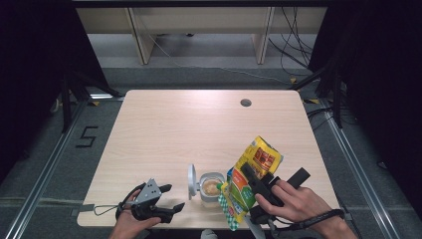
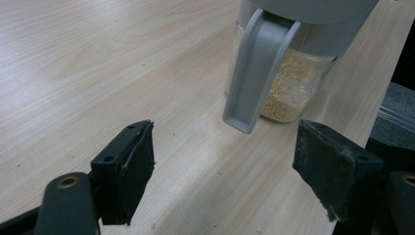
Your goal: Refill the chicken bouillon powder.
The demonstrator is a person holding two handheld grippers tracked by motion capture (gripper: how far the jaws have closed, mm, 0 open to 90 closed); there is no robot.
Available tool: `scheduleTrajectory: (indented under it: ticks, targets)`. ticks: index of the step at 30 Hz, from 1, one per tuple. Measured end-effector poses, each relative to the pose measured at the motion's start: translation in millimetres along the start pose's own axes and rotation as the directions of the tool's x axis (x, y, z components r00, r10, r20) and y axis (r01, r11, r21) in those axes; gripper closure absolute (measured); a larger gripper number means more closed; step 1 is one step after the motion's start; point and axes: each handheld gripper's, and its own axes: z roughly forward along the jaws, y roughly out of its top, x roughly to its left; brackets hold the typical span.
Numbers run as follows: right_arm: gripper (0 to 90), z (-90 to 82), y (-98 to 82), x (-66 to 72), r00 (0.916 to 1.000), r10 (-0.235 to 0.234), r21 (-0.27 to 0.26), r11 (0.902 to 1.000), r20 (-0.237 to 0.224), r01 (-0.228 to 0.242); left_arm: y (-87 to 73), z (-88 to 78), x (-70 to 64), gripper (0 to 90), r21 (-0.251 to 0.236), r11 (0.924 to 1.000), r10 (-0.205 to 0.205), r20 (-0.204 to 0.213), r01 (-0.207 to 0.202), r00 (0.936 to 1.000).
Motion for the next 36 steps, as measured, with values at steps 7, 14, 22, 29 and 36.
scheduleTrajectory:
  ticks: [7,14,22,29,36]
  targets:
    - [63.6,-0.5,0.0,1.5,0.9999,0.013,0.004,0.9999,-0.003,-0.013,-0.7,0.5,-2.1,22.6,-0.011,0.999,-0.044,0.012,0.044,0.999]
    - [63.6,-1.6,-1.1,2.7,0.9995,0.03,0.015,0.9994,-0.001,-0.03,-0.7,0.5,-2.1,22.6,-0.011,0.999,-0.042,0.012,0.042,0.999]
    - [64.0,-0.8,-1.3,3.6,0.9989,0.047,0.004,0.9989,0.007,-0.047,-0.8,0.8,-2.5,22.6,-0.015,0.999,-0.043,0.006,0.043,0.9991]
    - [64.1,-1.5,-1.8,4.5,0.9983,0.058,0.011,0.9982,0.009,-0.058,-0.3,0.4,-1.0,22.6,-0.012,0.9998,-0.016,0.005,0.016,0.9999]
    - [64.1,-2.0,-3.4,2.0,0.9994,0.035,0.013,0.9993,-0.003,-0.035,-0.4,0.9,-1.4,22.6,-0.017,0.9996,-0.023,0.005,0.023,0.9997]
